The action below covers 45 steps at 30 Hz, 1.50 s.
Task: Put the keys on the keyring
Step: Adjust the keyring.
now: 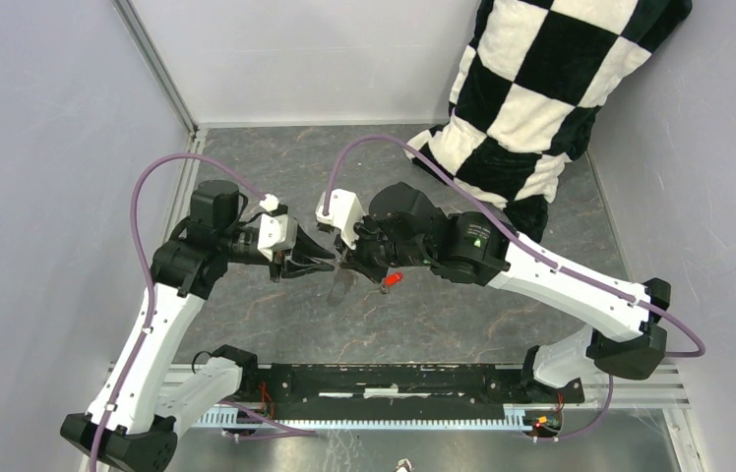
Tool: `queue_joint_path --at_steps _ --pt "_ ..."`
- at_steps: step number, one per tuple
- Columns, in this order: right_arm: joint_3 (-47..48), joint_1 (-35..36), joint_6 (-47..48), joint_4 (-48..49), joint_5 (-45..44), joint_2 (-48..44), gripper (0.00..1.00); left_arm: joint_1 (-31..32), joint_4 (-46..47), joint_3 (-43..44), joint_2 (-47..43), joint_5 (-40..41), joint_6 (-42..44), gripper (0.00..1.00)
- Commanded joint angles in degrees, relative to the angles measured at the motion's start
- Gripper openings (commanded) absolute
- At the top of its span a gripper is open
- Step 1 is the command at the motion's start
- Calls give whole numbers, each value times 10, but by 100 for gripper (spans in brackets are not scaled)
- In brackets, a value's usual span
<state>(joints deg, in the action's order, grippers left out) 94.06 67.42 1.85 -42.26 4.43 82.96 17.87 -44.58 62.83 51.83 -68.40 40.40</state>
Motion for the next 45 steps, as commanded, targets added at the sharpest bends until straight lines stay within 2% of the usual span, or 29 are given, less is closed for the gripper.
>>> queue_joint_path --at_steps 1,7,16,25,29,36,40,45 --pt "18 4 6 16 -11 -7 1 3 -5 25 -6 -32 12 30" --pt "-71 4 -16 136 9 -59 1 3 -4 22 -13 -40 -4 22" --pt "-186 3 -43 291 45 -134 0 3 -4 25 -22 -36 -12 23" --pt "-183 3 -48 286 55 -125 1 3 -4 29 -25 -45 -19 23" --pt "-216 3 -56 329 53 -146 1 3 -4 31 -28 -52 -25 21" --pt "-263 3 -77 395 56 -156 1 3 -5 44 -21 -67 -43 12" --pt "-286 3 -89 435 53 -161 1 3 -5 41 -25 -68 -43 3" --pt "-315 3 -99 467 41 -179 1 3 -4 30 -35 -53 -33 2"
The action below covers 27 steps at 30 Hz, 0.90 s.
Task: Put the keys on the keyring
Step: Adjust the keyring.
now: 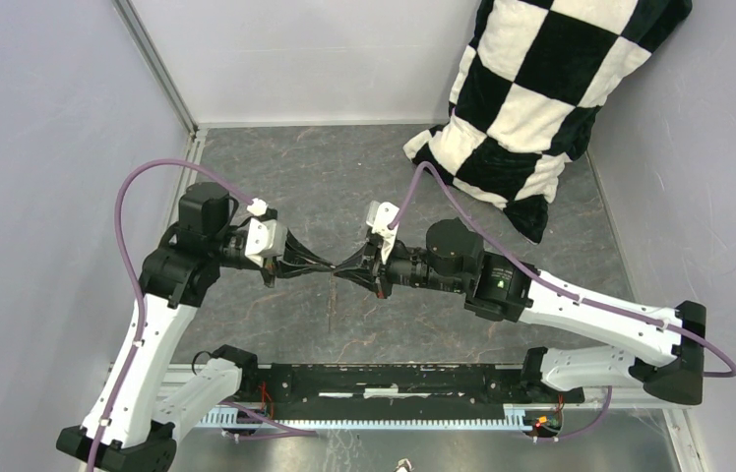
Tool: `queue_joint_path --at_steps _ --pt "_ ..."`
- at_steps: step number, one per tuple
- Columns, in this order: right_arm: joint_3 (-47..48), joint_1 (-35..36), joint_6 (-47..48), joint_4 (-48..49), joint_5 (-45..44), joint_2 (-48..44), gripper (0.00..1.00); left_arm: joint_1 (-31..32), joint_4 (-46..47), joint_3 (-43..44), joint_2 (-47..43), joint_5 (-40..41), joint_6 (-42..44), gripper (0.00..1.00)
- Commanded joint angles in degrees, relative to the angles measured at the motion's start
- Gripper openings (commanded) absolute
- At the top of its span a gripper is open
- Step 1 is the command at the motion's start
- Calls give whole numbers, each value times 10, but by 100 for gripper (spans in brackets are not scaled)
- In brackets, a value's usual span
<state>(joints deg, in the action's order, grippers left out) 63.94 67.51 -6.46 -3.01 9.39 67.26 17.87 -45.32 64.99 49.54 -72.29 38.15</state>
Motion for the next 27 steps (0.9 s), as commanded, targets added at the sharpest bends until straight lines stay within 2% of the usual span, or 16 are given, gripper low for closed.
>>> queue_joint_path --at_steps 1,3,7,13,18,27 --pt "-11 3 -11 64 -11 -23 3 4 3 7 -14 -10 -9 2" --pt "1 1 3 34 -22 -26 8 3 3 6 -15 -3 -4 2" --pt "44 -3 38 -41 -30 -30 27 3 3 8 -10 2 0 2" --pt "127 -5 91 -149 -4 1 39 3 3 13 -5 -1 -5 2" --pt "164 -5 103 -189 32 29 39 4 3 17 -5 -7 -11 2" --pt "210 -5 112 -227 48 65 28 4 5 18 -9 -7 -13 2"
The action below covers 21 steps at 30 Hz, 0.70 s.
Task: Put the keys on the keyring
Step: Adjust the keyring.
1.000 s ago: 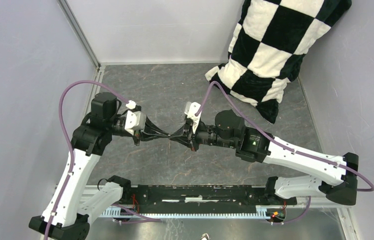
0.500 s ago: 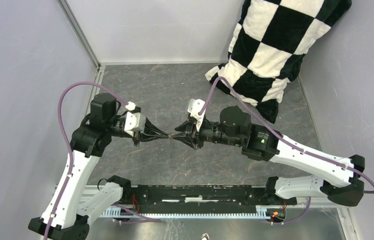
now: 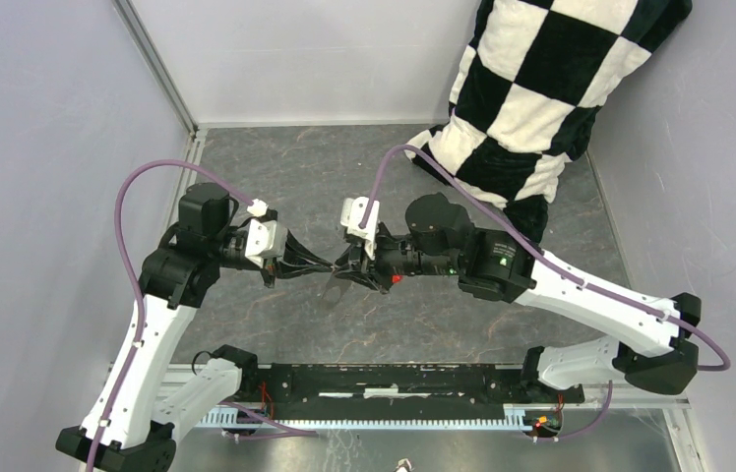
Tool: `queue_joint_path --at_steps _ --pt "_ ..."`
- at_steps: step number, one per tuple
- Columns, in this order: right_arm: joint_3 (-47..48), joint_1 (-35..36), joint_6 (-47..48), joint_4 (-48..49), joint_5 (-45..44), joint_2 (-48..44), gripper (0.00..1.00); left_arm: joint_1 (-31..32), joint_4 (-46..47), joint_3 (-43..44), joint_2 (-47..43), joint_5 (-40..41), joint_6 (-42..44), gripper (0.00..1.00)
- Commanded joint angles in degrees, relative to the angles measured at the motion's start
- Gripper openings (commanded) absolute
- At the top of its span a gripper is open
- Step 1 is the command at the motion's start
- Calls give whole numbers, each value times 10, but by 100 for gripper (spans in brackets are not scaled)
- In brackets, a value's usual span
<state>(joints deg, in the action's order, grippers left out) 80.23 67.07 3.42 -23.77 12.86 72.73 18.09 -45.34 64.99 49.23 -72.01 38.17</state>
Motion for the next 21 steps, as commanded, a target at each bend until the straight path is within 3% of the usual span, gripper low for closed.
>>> queue_joint_path --at_steps 1,11,16,21 --pt "52 -1 14 -24 14 15 27 2 5 18 -6 -11 -14 2" --pt "74 -2 19 -33 15 38 11 2 5 19 -8 -18 -18 2" --pt "77 -2 26 -47 14 41 11 2 5 18 -10 -17 -19 2" --pt "81 -1 31 -58 13 38 17 2 5 18 -10 -18 -19 2"
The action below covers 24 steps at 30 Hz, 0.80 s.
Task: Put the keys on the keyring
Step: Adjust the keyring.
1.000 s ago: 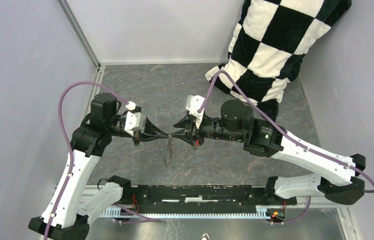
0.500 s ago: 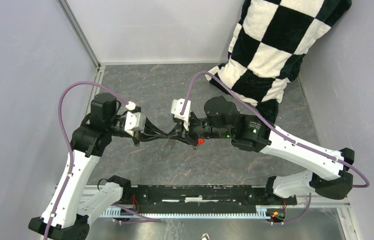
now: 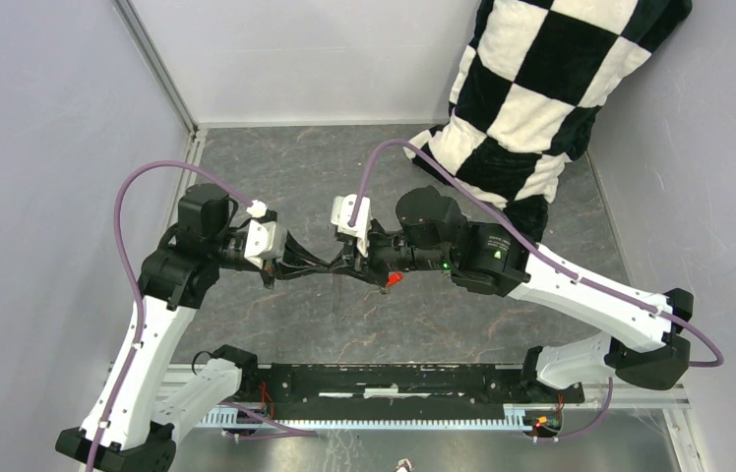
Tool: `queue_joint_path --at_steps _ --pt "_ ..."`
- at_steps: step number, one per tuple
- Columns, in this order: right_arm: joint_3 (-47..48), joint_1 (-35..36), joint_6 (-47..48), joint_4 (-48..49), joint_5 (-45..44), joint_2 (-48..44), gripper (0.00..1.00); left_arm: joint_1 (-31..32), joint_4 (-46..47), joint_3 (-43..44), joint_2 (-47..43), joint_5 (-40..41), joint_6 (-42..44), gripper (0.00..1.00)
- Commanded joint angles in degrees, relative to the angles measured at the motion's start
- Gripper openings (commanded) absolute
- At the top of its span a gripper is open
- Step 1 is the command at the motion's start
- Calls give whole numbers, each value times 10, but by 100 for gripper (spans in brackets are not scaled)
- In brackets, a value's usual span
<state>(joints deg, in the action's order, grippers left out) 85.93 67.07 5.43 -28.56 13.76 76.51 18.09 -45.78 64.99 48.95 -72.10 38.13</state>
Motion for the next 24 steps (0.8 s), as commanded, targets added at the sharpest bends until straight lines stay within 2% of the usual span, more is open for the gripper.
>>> queue_joint_path --at_steps 1,5,6,10,16,17,18,19,20,22,24 --pt "25 -1 11 -14 5 1 18 2 9 18 -8 -17 -18 2" --pt "31 -1 18 -25 3 2 21 2 10 18 -9 -17 -19 2" --pt "31 -1 19 -24 2 2 20 2 9 18 -9 -17 -19 2" --pt "35 -1 17 -16 4 4 1 1 10 19 -7 -22 -21 2" --pt "-2 -1 0 45 19 -9 0 4 8 18 -5 -23 -22 2" --pt "-17 -1 -6 68 20 -19 0 4 8 19 -4 -22 -22 8" --pt "-38 -1 -13 97 20 -29 0 4 7 19 -4 -19 -24 21" --pt "-63 -1 -21 123 19 -43 0 3 7 21 -3 -17 -27 38" --pt "-84 -2 -27 154 19 -56 0 3 6 24 -2 -14 -30 49" --pt "-132 -4 -42 208 11 -88 0 4 14 29 0 -1 -51 64" --pt "-179 -7 -52 266 11 -120 0 4 43 30 -3 13 -92 67"
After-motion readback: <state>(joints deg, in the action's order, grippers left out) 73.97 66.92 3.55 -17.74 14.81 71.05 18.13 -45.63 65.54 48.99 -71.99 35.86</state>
